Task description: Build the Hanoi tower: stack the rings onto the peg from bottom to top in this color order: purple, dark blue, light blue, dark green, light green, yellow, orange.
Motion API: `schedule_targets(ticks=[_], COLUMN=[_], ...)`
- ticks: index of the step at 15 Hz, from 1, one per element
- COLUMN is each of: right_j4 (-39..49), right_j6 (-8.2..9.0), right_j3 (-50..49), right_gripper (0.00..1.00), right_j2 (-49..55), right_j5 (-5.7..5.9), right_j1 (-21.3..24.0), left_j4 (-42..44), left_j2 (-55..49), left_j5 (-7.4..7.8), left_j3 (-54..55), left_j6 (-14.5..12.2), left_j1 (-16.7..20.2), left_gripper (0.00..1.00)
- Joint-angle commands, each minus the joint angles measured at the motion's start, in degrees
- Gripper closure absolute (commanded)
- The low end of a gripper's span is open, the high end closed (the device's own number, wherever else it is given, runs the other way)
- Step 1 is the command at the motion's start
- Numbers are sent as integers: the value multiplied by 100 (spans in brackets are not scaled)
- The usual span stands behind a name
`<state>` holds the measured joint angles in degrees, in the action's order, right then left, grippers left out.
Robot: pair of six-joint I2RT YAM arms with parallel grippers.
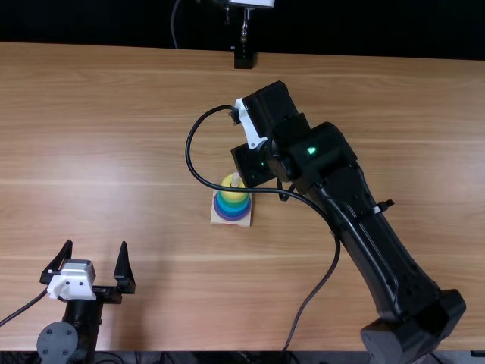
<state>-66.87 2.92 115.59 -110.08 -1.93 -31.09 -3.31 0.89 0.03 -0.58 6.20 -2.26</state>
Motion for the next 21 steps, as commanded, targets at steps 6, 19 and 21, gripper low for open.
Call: schedule_targets(ticks=[6, 19, 21], right_j4=[5, 68, 68], right_j6=[25, 25, 35], right_j3=[139, 104, 95], right_gripper=[100, 100, 100], right_j2=[-154, -277, -312], right_j5=[-49, -49, -49], right_j1=[-345, -354, -363], left_j4=[-154, -154, -154], left_j2=[-89, -89, -89], left_j5=[-67, -67, -67], left_j3=[58, 58, 58], left_j6=[-29, -29, -29], left_j1=[-29, -20, -29], left_gripper=[0, 0, 0])
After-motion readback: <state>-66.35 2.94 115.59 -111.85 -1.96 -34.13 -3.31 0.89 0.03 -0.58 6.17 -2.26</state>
